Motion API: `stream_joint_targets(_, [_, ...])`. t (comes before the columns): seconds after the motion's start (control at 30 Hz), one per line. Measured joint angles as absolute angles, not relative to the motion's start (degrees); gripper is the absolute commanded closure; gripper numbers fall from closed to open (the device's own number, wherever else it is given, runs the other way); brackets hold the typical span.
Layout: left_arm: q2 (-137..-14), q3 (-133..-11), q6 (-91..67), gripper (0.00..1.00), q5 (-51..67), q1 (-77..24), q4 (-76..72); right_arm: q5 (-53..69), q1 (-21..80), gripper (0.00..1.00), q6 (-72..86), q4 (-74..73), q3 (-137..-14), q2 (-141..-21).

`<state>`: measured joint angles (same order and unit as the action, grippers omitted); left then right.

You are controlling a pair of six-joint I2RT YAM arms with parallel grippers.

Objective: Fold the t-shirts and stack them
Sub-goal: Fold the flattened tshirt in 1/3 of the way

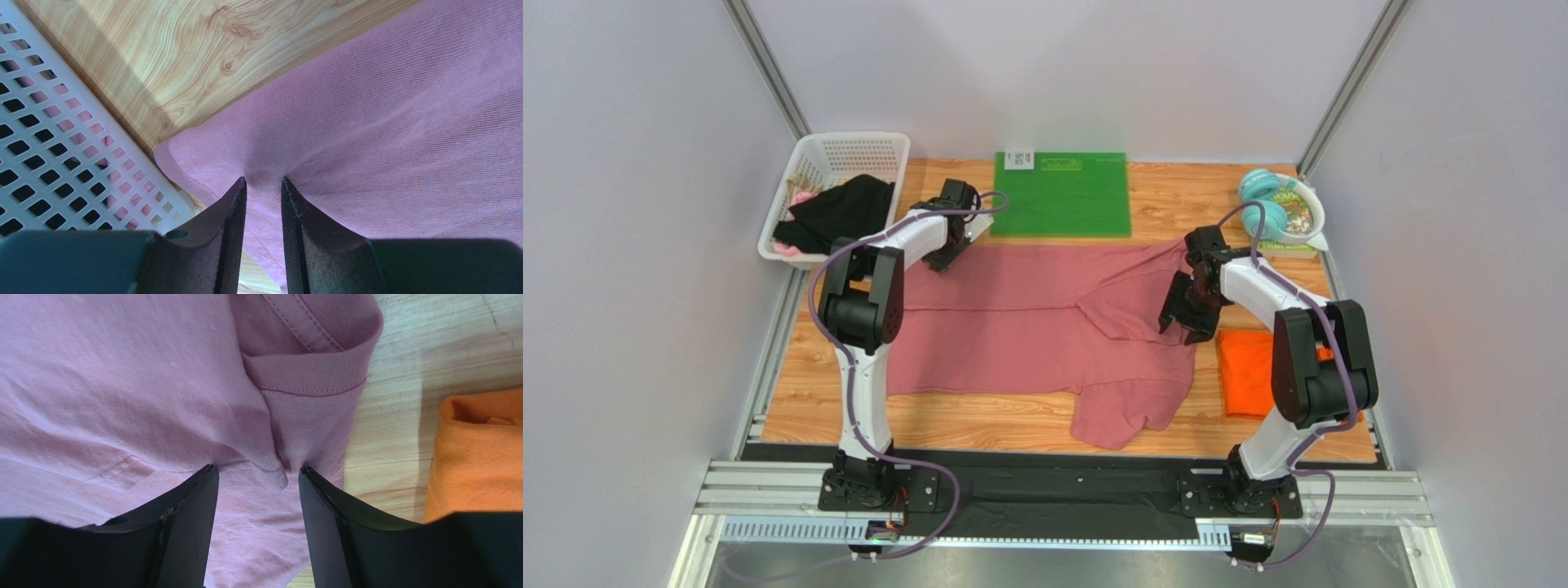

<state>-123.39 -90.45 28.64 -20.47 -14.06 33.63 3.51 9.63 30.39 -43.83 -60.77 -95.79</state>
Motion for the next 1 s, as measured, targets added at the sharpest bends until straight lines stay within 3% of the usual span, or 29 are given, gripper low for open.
stream_joint_targets(0.17, [-123.4, -90.5, 28.6, 0.66, -20.5, -14.1, 33.6, 3.5, 9.6, 0.62, 30.4, -43.5, -60.0, -95.8])
stream_joint_targets(0.27, [-123.4, -90.5, 28.6, 0.66, -20.4, -14.0, 33.6, 3.6, 9.6, 0.81, 30.5, -43.3, -59.9, -95.8])
stream_joint_targets(0.3, [-123.4, -90.5, 28.6, 0.66, -20.4, -14.1, 33.6, 3.6, 9.6, 0.95, 30.6, -43.1, -59.9, -95.8])
stream_joint_targets(0.33, [-123.4, -90.5, 28.6, 0.66, -20.4, -14.1, 33.6, 3.6, 9.6, 1.00, 30.6, -43.0, -59.9, -95.8])
stream_joint_targets(0.63, [-123.3, -90.4, 28.7, 0.66, -20.4, -14.0, 33.6, 3.5, 9.6, 1.00, 30.8, -43.8, -59.5, -91.6])
stream_joint_targets(0.77, [-123.3, -90.4, 28.7, 0.66, -20.4, -14.0, 33.6, 3.4, 9.6, 0.95, 30.9, -44.2, -57.6, -87.2])
stream_joint_targets(0.83, [-123.3, -90.4, 28.7, 0.66, -20.4, -14.0, 33.6, 3.3, 9.6, 0.86, 30.9, -44.5, -56.6, -85.8])
stream_joint_targets(0.87, [-123.3, -90.4, 28.6, 0.66, -20.3, -14.0, 33.6, 3.2, 9.6, 0.68, 31.0, -44.7, -56.1, -85.4])
stream_joint_targets(0.9, [-123.3, -90.4, 28.7, 0.66, -20.3, -14.0, 33.6, 3.1, 9.6, 0.59, 31.0, -44.8, -55.7, -85.3])
stream_joint_targets(0.97, [-123.3, -90.4, 28.6, 0.66, -20.2, -14.0, 33.5, 3.0, 9.6, 0.49, 31.1, -45.1, -55.1, -85.7])
stream_joint_targets(1.0, [-123.3, -90.3, 28.6, 0.66, -20.2, -14.0, 33.5, 3.1, 9.6, 0.49, 31.1, -45.4, -55.0, -86.2])
